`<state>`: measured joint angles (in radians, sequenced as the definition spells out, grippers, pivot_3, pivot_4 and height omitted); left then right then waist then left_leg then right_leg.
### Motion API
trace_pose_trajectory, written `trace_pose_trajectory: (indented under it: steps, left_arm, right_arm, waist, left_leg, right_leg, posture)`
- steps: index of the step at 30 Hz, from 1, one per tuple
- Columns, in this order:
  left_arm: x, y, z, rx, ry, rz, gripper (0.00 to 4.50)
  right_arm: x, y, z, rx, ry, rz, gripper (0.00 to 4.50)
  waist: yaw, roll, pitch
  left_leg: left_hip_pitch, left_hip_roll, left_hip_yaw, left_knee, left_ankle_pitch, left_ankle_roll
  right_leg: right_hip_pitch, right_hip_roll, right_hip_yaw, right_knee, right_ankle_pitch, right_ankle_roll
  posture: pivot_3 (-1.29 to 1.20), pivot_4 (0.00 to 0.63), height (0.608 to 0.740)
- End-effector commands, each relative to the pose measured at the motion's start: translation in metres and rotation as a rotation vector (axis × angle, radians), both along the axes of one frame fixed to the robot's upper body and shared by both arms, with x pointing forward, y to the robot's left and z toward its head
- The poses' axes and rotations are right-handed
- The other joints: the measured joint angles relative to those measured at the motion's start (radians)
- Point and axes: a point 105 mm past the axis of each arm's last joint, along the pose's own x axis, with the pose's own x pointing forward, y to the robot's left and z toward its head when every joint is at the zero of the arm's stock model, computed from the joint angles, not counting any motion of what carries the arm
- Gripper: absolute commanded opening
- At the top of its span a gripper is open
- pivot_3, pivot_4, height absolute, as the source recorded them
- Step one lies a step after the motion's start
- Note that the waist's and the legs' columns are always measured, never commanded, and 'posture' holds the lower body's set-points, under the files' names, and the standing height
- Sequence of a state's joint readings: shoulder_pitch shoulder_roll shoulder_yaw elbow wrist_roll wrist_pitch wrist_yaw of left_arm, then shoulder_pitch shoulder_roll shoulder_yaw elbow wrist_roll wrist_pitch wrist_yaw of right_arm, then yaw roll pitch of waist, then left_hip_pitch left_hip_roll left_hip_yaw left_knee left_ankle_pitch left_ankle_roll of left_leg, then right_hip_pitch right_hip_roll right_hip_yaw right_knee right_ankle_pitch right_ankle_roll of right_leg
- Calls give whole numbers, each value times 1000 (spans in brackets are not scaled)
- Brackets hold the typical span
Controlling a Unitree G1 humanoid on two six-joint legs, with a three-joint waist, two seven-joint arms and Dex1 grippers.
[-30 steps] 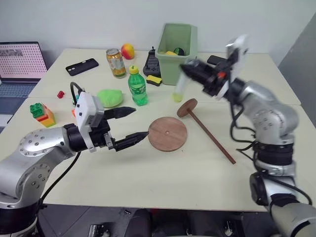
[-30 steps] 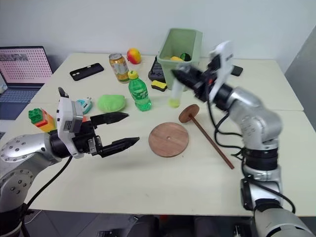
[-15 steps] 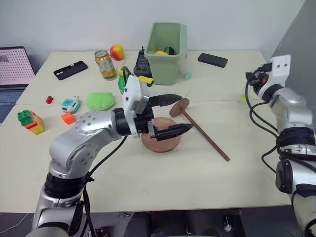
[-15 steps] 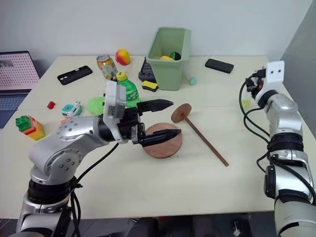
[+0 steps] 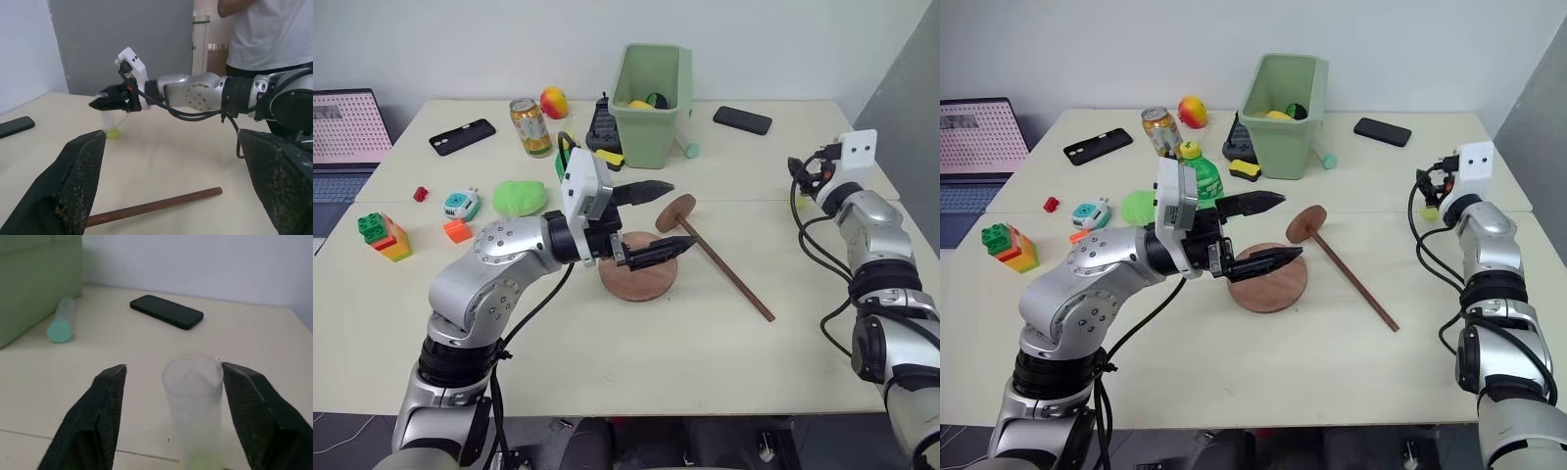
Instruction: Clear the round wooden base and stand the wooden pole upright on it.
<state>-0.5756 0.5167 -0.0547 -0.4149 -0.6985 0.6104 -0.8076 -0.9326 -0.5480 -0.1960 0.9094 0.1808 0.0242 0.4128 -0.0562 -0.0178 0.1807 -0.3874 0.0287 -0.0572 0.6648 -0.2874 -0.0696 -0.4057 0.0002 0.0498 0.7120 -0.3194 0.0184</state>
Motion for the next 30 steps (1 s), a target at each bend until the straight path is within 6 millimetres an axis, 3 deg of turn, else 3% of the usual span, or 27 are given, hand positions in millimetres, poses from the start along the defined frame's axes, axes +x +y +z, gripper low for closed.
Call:
trace_pose_trajectory:
  steps: [1,2,4,9,13,15,19,23,30]
  left_arm:
    - [-2,-2,8,-9,-42,-19,4500]
    - [-1,-3,9,-11,-43,-20,4500]
    - [0,-3,9,-11,-45,-21,4500]
    - [-1,-2,10,-12,-41,-26,4500]
    - [2,12,10,20,-33,13,4500]
    - [6,24,6,54,-32,53,4500]
    - [4,50,-7,151,12,86,4500]
    - [-3,75,-25,262,84,98,4500]
    - [-6,80,-36,282,104,129,4500]
  right_arm:
    - [-4,-5,28,15,-95,-8,4223]
    - [-5,-5,30,14,-101,-9,4477]
    - [-7,-5,37,7,-122,-8,4477]
    - [-16,6,76,12,-218,43,4477]
    - [-33,28,124,-3,-292,143,4477]
    - [-39,43,131,-52,-260,202,4477]
    - [-49,80,117,-196,-93,377,4477]
    - [-63,119,80,-335,141,597,4477]
    - [-71,129,11,-277,562,684,4477]
  waist:
    - [0,0,0]
    - [0,0,0]
    - [0,0,0]
    - [2,0,0]
    - [2,0,0]
    - [2,0,0]
    - [1,0,0]
    - [2,1,1]
    - [22,1,1]
  left_leg:
    - [0,0,0,0,0,0]
    - [0,0,0,0,0,0]
    - [0,0,0,0,0,0]
    - [0,0,0,0,0,0]
    - [0,0,0,0,0,0]
    - [0,0,-1,0,0,0]
    - [1,0,-1,-1,-1,1]
    - [1,0,-2,-1,-2,4]
    - [-3,-1,-6,2,-3,5]
  right_leg:
    - [0,0,0,0,0,0]
    - [0,0,0,0,0,0]
    - [0,0,0,0,0,0]
    - [0,0,0,0,0,0]
    - [0,-1,-1,0,0,0]
    - [0,-1,-1,0,0,0]
    - [0,-1,-1,0,0,0]
    - [0,-1,-2,0,0,0]
    - [0,-1,-5,-1,0,0]
  posture:
    - [0,150,740]
    - [0,150,740]
    - [0,150,740]
    - [0,150,740]
    - [0,150,740]
    - [0,150,740]
    - [0,150,740]
    - [0,150,740]
    - [0,150,740]
